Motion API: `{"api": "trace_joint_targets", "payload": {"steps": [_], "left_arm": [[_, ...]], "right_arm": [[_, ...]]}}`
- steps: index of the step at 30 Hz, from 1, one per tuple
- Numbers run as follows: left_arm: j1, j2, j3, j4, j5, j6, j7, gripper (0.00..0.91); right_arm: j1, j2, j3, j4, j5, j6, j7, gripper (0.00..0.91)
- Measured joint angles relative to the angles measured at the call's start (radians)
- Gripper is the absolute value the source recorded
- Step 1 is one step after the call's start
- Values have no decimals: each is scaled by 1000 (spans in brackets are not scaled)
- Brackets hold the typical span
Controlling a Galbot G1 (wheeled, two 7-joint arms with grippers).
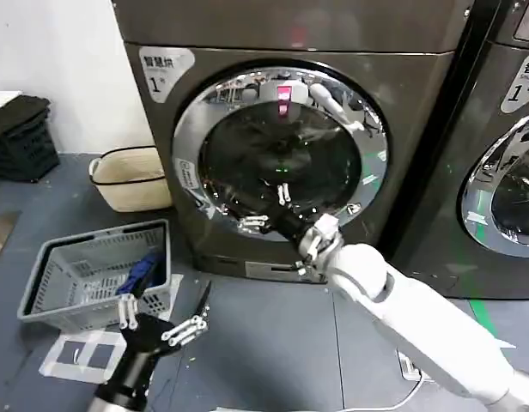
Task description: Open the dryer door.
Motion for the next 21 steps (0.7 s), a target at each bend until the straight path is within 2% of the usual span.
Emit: {"api": "trace_joint_targets", "payload": {"steps": [21], "left_arm": [[6, -2, -3, -8, 0, -1, 0, 907]], "right_arm": [[50, 101, -30, -119, -2, -11, -4, 907]]}}
